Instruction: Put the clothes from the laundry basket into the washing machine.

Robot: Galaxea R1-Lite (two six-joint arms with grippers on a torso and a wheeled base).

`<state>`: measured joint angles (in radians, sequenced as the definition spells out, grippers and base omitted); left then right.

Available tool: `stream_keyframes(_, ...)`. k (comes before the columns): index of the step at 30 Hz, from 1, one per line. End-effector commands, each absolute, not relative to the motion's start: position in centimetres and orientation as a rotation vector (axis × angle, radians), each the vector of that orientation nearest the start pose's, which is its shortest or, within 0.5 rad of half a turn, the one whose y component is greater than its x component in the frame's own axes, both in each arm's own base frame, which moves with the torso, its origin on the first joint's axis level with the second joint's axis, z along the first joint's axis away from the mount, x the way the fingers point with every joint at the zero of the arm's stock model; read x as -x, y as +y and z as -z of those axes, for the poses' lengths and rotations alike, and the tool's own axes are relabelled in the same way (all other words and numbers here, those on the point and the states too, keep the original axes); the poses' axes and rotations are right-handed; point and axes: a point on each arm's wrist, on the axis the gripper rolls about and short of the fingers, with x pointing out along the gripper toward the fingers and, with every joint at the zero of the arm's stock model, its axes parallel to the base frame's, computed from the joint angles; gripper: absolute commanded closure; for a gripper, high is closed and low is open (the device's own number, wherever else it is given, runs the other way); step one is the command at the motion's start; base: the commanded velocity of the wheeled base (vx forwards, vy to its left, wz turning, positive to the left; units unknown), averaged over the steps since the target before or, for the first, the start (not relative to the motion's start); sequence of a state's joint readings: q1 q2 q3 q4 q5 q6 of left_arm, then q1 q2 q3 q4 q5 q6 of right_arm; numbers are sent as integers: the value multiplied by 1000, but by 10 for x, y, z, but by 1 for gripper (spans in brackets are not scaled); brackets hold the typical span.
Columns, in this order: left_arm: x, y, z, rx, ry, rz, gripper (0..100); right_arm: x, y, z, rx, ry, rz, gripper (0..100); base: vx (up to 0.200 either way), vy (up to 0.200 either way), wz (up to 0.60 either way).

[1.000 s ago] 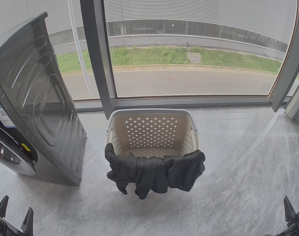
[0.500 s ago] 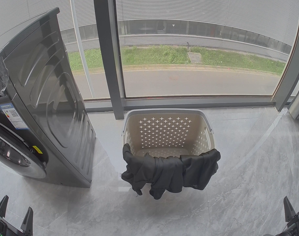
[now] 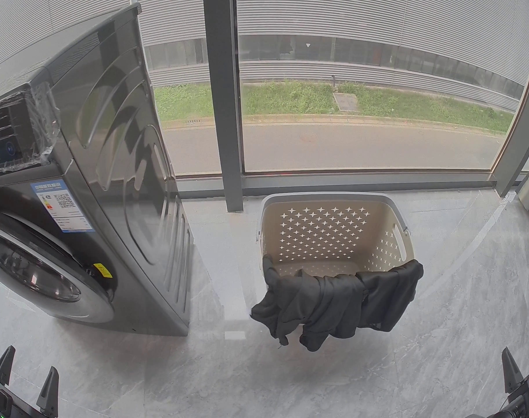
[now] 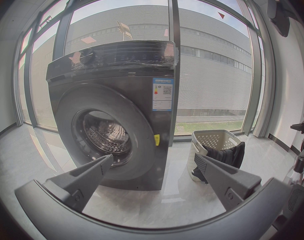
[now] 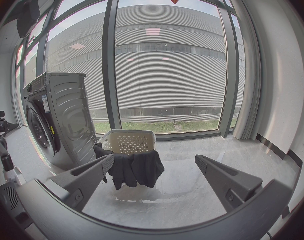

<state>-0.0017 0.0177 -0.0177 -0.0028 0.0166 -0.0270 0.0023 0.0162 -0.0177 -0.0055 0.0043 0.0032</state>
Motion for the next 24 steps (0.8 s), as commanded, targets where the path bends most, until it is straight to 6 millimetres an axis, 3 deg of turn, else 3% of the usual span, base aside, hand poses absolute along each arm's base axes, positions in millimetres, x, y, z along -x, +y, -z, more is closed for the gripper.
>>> stream_keyframes(1,23,0,-76,28,-5,-15,0,23,0,-76,-3,-6,-8,0,0,200,0)
stream_keyframes(24,23,0,-76,28,-5,-15,0,23,0,-76,-3,-6,-9,0,0,200,0)
